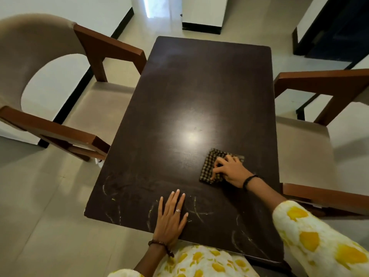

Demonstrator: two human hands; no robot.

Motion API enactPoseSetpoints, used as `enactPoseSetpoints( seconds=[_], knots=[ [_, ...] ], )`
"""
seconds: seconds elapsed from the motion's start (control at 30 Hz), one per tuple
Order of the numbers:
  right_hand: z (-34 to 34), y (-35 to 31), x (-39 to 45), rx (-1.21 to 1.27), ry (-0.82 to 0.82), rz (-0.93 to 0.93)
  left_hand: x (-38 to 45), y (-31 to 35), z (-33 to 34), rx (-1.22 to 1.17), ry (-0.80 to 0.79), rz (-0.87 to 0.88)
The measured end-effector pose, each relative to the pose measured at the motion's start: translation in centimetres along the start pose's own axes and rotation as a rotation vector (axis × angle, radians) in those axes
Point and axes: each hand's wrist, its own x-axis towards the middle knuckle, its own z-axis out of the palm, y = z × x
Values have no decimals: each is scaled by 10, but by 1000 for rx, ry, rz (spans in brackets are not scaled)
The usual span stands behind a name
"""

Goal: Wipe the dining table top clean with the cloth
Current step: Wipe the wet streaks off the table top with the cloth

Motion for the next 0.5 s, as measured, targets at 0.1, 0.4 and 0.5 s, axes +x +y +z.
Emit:
enactPoseSetpoints(
  seconds=[0.1, 0.4, 0.5],
  knots=[
    [-1, -26, 19, 22, 30, -23, 2, 15, 7, 12, -26, 75],
    [30, -2, -21, 108, 163, -22, 7, 42, 18, 97, -93, 215],
    [47, 29, -58, 159, 195, 110, 10, 48, 20, 96, -102, 219]
  ],
)
